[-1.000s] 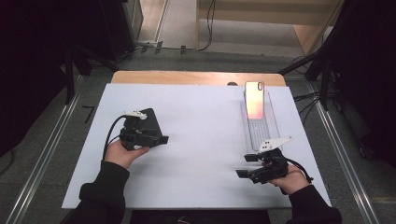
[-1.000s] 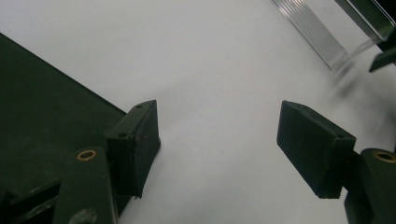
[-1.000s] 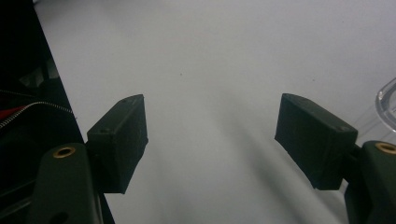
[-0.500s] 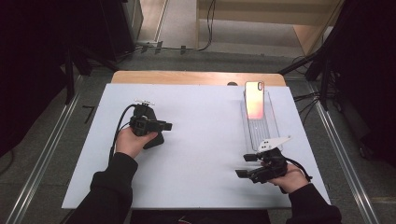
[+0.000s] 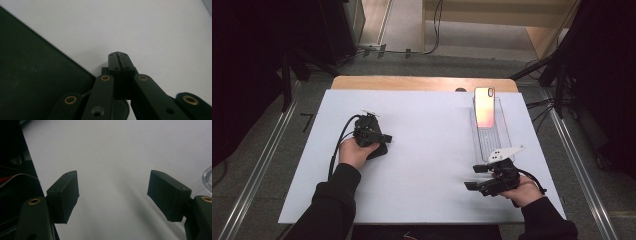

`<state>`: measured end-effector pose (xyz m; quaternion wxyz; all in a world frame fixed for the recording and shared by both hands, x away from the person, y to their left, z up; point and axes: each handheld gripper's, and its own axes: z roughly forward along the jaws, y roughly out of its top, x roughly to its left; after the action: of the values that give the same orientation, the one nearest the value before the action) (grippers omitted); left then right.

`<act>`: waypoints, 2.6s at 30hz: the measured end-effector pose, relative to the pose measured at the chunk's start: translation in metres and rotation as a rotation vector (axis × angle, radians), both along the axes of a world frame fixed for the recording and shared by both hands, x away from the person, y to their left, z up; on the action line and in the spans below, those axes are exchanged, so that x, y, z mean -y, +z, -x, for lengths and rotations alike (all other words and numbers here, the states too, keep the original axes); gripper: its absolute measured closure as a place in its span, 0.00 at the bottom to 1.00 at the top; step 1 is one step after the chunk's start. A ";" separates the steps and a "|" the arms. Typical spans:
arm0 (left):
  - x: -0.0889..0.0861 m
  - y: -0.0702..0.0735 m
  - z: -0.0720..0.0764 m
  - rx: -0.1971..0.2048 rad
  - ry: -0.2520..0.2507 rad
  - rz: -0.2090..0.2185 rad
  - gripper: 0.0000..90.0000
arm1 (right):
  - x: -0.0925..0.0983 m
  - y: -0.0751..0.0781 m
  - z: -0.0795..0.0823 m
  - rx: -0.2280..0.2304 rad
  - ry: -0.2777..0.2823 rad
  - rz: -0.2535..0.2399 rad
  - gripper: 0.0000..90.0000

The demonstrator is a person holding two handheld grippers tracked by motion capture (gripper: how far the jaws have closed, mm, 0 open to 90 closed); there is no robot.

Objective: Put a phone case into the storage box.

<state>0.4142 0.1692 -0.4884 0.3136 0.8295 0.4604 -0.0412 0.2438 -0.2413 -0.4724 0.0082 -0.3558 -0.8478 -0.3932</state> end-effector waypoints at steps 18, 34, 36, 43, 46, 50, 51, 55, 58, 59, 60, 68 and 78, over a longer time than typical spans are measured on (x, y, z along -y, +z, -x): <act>-0.027 0.002 0.016 -0.026 -0.008 -0.018 1.00 | -0.003 -0.001 -0.003 0.002 0.016 0.013 0.26; -0.055 0.003 0.027 -0.057 0.053 -0.008 1.00 | -0.006 -0.001 -0.007 -0.001 0.026 0.019 0.26; -0.054 0.007 0.029 -0.055 0.057 0.030 0.96 | -0.007 -0.001 -0.008 0.000 0.027 0.017 0.26; -0.048 0.028 0.049 -0.015 0.001 0.146 0.68 | -0.007 -0.002 -0.008 -0.004 0.028 0.025 0.26; -0.049 0.032 0.059 -0.013 -0.013 0.168 0.59 | -0.006 -0.002 -0.008 -0.006 0.025 0.027 0.26; -0.052 0.035 0.073 0.005 -0.027 0.204 0.53 | -0.005 -0.002 -0.008 -0.005 0.023 0.028 0.26; -0.053 0.035 0.076 0.007 -0.034 0.210 0.51 | -0.005 -0.002 -0.008 -0.005 0.023 0.028 0.26; -0.054 0.038 0.087 0.019 -0.046 0.237 0.48 | -0.004 -0.002 -0.008 -0.006 0.023 0.029 0.26; -0.052 0.039 0.095 0.031 -0.054 0.248 0.47 | -0.004 -0.002 -0.008 -0.006 0.020 0.030 0.26; -0.052 0.039 0.098 0.037 -0.058 0.254 0.46 | -0.004 -0.002 -0.008 -0.006 0.017 0.028 0.26; -0.051 0.039 0.101 0.051 -0.066 0.254 0.46 | -0.004 -0.002 -0.008 -0.007 0.014 0.029 0.26; -0.044 0.035 0.124 0.086 -0.123 0.252 0.47 | -0.002 -0.003 -0.007 -0.007 0.020 0.036 0.26; -0.041 0.035 0.131 0.087 -0.175 0.229 0.47 | 0.005 -0.003 -0.002 -0.007 0.005 0.048 0.26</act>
<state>0.2830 0.2100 -0.4533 0.4209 0.8262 0.3648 -0.0848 0.2455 -0.2463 -0.4751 0.0037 -0.3551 -0.8579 -0.3713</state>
